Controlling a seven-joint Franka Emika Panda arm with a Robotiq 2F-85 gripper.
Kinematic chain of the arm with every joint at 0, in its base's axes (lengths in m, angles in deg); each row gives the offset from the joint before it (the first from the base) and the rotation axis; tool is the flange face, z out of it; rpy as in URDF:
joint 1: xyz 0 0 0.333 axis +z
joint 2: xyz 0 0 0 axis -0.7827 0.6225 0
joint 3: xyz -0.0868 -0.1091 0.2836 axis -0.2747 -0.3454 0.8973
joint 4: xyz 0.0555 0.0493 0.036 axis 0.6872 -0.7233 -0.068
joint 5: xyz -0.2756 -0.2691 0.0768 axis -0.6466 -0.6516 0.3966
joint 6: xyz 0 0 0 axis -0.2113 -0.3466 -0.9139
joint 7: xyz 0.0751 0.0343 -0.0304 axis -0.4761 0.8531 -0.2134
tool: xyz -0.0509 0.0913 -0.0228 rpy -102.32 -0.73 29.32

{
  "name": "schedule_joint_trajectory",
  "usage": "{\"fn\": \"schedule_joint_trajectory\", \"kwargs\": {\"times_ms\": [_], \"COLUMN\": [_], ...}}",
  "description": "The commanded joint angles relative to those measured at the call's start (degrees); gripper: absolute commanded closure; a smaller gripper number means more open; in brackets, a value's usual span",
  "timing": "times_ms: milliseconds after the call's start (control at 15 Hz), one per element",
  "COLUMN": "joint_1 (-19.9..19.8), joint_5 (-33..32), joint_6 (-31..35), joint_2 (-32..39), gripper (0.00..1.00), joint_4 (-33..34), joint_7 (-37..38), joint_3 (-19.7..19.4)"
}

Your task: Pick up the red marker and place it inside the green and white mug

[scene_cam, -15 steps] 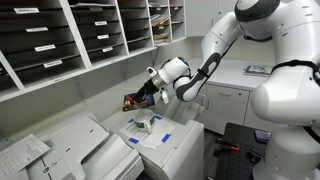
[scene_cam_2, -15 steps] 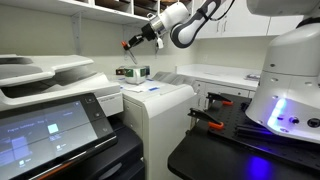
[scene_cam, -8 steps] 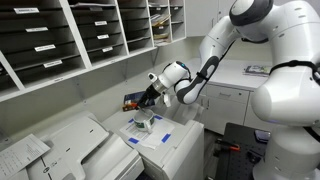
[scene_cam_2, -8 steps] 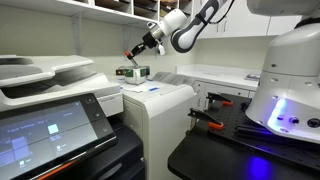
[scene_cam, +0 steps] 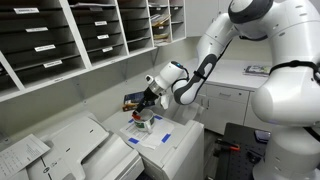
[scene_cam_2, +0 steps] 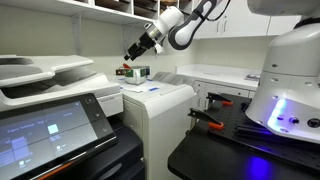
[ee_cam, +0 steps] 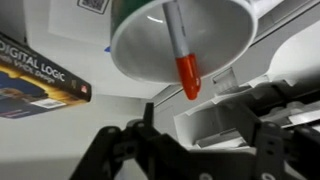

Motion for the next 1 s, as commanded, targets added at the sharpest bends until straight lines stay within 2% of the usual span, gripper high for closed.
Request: {"fn": "schedule_joint_trajectory", "kwargs": {"times_ms": [0,67,133,333,533,667,933], "joint_1": [-0.16,-1.4,-1.97,-4.77,-7.6,-9.88,-15.23], "joint_5": [15.52,10.44,13.41,15.41,17.73,21.06,33.59], "joint_6": [-1.25,-1.93,-2.16,-4.22,-9.7,-16.26,-34.97], "joint_2": [-13.49,-15.59,-18.88,-27.63,-32.06,-32.04,-30.23], "gripper": [0.0,0.0,0.0,0.0,0.0,0.0,0.0], "joint_4": [-7.17,-6.48,-7.92,-11.66,-14.23,-14.88,-12.83], "joint_7": [0.61,9.24,9.38,14.6,18.32,18.07,12.88], "joint_3": [1.11,2.15,3.03,7.05,12.5,17.16,27.7]}}
